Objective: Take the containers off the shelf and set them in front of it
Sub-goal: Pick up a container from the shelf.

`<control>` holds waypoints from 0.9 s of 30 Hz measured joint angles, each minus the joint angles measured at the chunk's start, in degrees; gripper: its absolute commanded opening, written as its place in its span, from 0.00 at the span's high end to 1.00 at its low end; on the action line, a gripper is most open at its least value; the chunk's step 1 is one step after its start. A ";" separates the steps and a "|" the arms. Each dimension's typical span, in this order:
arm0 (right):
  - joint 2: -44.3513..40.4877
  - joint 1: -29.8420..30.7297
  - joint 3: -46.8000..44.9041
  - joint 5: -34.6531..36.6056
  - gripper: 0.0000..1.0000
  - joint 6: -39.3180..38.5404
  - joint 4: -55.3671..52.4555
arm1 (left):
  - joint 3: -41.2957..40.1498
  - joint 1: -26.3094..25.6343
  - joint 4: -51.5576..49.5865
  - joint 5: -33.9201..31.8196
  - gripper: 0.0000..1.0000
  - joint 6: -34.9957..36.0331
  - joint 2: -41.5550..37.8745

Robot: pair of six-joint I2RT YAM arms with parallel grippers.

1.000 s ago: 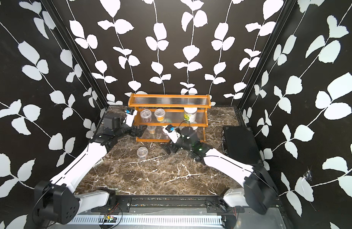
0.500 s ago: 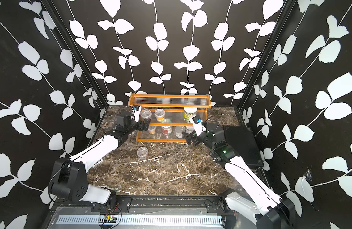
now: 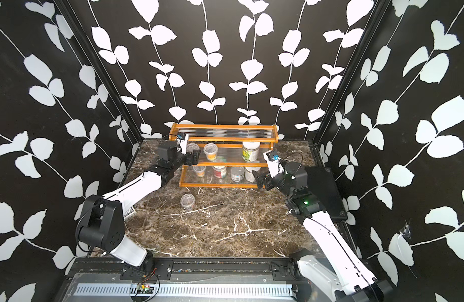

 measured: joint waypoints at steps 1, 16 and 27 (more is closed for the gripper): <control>-0.13 -0.20 -0.04 0.00 0.00 -0.02 -0.09 | 0.42 0.00 0.04 0.02 0.23 -0.02 0.26; -0.24 -1.70 -1.03 -0.52 0.00 0.00 -0.15 | 1.62 0.00 -0.85 1.36 0.37 0.22 0.55; 0.46 -1.97 -1.05 -1.40 0.00 0.00 0.28 | -1.01 0.00 -3.61 2.21 0.37 0.24 -5.90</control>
